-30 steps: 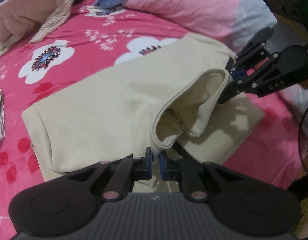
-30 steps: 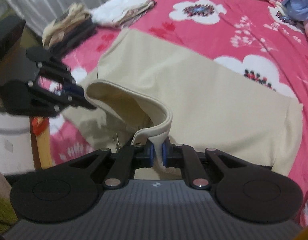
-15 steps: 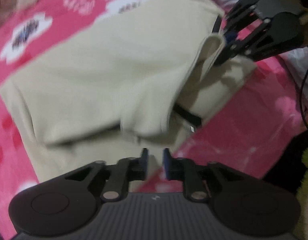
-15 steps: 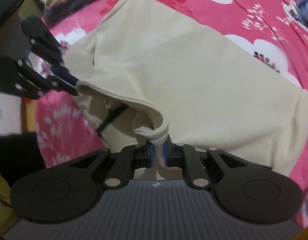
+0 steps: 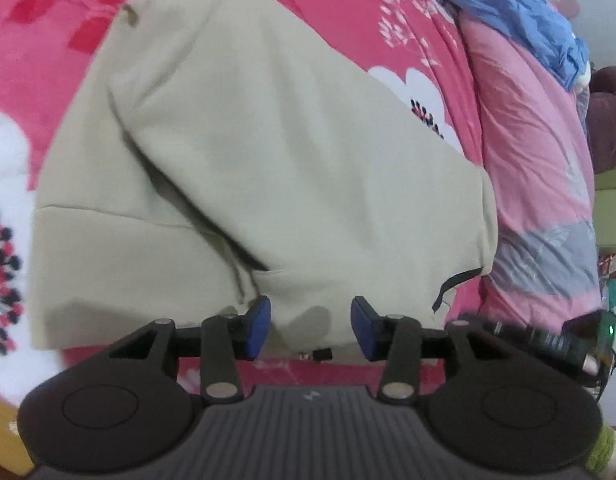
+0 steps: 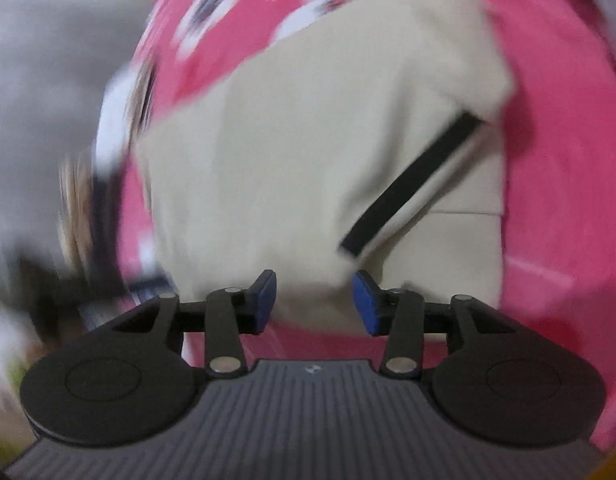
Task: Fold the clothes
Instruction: 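Lift the hem with both grippers and fold it over toward the collar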
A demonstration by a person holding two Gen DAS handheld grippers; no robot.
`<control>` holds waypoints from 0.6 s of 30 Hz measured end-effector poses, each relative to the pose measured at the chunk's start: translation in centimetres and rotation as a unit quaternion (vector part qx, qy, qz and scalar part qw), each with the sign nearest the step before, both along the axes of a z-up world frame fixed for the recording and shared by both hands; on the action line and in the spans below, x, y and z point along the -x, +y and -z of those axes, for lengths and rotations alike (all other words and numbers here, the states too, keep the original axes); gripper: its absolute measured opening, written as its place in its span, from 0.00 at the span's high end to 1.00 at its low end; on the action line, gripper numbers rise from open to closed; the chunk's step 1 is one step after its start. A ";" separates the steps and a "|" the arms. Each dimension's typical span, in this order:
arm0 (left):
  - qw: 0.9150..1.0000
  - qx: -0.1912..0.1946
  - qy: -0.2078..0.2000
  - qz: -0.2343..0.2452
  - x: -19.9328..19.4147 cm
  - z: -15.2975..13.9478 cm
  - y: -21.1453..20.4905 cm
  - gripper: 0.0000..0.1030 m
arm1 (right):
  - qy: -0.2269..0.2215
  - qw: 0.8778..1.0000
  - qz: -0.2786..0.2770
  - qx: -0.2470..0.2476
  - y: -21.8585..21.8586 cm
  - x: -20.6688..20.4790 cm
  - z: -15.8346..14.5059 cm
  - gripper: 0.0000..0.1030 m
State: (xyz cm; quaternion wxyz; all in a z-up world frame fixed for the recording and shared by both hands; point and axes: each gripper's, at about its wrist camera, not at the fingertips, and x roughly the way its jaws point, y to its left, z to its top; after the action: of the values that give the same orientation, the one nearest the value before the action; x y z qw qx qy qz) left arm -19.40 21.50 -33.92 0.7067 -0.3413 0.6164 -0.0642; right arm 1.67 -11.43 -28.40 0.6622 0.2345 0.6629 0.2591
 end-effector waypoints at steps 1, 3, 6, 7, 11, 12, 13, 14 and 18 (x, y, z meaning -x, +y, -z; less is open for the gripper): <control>1.000 -0.003 0.010 0.004 -0.3 0.6 -0.5 0.54 | 0.025 0.999 0.039 -0.011 -0.4 -0.4 0.9 0.53; 1.000 -0.008 0.024 0.017 -0.6 1.7 -1.4 0.55 | 0.063 0.995 0.077 -0.011 -0.5 -0.7 2.6 0.51; 0.998 -0.030 0.038 0.034 -0.7 2.6 -2.6 0.59 | 0.103 0.992 0.066 -0.005 0.6 -0.3 4.5 0.51; 0.998 -0.035 0.041 0.036 -0.6 2.8 -2.9 0.70 | 0.106 0.993 0.052 0.000 1.1 0.0 4.7 0.52; 0.998 -0.046 0.034 0.018 -0.2 2.5 -2.7 0.91 | 0.065 0.997 0.011 0.034 2.8 0.8 3.9 0.83; 0.998 -0.046 0.028 0.015 -0.1 2.2 -2.7 0.93 | 0.054 0.998 0.005 0.035 3.0 1.0 3.5 0.84; 0.998 -0.047 0.024 0.015 0.1 1.8 -2.6 0.94 | 0.042 0.999 -0.004 0.033 3.2 1.1 2.9 0.87; 0.998 -0.051 0.022 0.020 0.1 1.2 -2.5 0.95 | 0.029 0.999 -0.015 0.030 3.4 1.3 2.2 0.88; 0.996 -0.071 0.013 0.055 0.4 0.0 -2.8 0.95 | -0.022 0.996 -0.075 0.039 4.5 2.3 0.5 0.89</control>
State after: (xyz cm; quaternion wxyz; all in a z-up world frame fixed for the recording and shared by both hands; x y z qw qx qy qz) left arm -19.79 18.72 -33.93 0.7163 -0.2565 0.6466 -0.0542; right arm -0.65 -6.92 -28.93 0.6637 0.1521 0.6736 0.2874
